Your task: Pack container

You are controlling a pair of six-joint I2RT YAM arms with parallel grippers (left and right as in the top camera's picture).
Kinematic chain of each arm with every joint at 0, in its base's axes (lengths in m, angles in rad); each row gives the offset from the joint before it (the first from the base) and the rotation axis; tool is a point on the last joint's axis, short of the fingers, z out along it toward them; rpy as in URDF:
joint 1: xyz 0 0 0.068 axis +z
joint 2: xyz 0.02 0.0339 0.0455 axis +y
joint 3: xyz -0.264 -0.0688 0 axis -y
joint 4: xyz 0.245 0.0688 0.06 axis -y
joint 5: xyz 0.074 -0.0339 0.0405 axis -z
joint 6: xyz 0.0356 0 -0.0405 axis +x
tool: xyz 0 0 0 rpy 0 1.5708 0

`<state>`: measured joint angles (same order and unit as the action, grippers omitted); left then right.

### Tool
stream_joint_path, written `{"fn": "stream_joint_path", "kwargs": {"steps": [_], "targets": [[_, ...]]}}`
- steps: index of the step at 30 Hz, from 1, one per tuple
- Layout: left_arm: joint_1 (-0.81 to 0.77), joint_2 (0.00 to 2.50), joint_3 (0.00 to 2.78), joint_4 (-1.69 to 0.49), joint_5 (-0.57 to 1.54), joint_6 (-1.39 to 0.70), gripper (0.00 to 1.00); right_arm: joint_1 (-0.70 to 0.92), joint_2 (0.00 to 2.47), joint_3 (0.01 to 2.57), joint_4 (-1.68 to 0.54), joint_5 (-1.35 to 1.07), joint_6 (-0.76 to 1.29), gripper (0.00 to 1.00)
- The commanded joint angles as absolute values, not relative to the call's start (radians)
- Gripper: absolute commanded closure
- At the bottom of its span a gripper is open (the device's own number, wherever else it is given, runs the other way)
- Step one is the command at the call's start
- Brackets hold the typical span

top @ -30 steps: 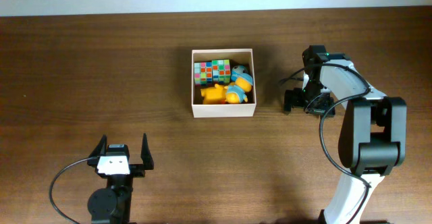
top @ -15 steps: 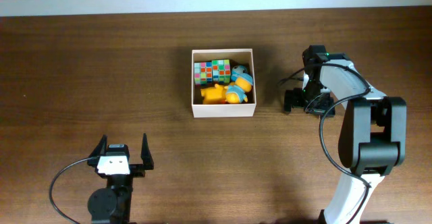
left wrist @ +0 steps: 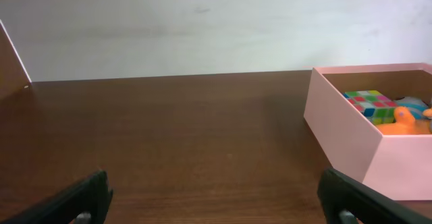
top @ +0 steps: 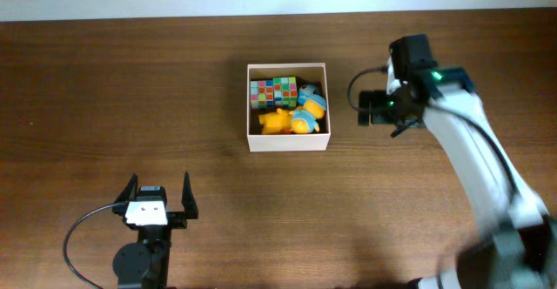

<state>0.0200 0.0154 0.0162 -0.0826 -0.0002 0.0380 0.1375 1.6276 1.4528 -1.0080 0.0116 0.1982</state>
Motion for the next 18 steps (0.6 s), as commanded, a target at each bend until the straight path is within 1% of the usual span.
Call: {"fn": "stream_joint_path", "kwargs": {"steps": [1, 7, 10, 14, 18], "targets": [[0.016, 0.005, 0.009, -0.083, -0.004, 0.054, 0.01, 0.163, 1.445, 1.457, -0.964, 0.051, 0.191, 0.01], [0.016, 0.005, 0.008, -0.083, -0.004, 0.054, 0.01, 0.17, 1.197, 1.445, -0.826, 0.102, 0.164, 0.01], [0.016, 0.005, 0.009, -0.083, -0.004, 0.054, 0.01, 0.17, 1.067, 1.38, -0.735, 0.103, 0.123, 0.01], [0.016, 0.005, 0.009, -0.083, -0.004, 0.054, 0.01, 0.168, 0.88, 1.181, -0.577, 0.101, 0.111, 0.01], [0.016, 0.005, 0.009, -0.083, -0.003, 0.054, 0.01, 0.153, 0.68, 0.909, -0.345, 0.03, 0.112, 0.01]]}}
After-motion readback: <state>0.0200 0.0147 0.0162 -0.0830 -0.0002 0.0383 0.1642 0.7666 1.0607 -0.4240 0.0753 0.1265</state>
